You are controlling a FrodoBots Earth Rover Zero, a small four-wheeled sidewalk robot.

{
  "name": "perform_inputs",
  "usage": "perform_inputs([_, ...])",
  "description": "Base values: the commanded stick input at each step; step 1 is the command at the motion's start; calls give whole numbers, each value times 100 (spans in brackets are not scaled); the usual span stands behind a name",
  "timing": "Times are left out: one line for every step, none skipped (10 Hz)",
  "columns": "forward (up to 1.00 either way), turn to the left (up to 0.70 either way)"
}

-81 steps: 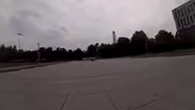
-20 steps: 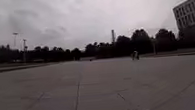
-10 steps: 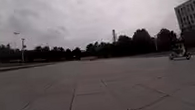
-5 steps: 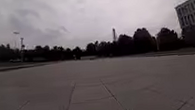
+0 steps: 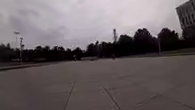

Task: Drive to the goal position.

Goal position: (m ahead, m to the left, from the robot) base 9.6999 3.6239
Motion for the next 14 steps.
perform_inputs([70, 0])
perform_inputs([70, 0])
perform_inputs([70, 0])
perform_inputs([70, 0])
perform_inputs([70, 0])
perform_inputs([70, 0])
perform_inputs([70, 0])
perform_inputs([70, -3])
perform_inputs([70, -15])
perform_inputs([70, -13])
perform_inputs([70, -3])
perform_inputs([70, 0])
perform_inputs([70, 0])
perform_inputs([70, 0])
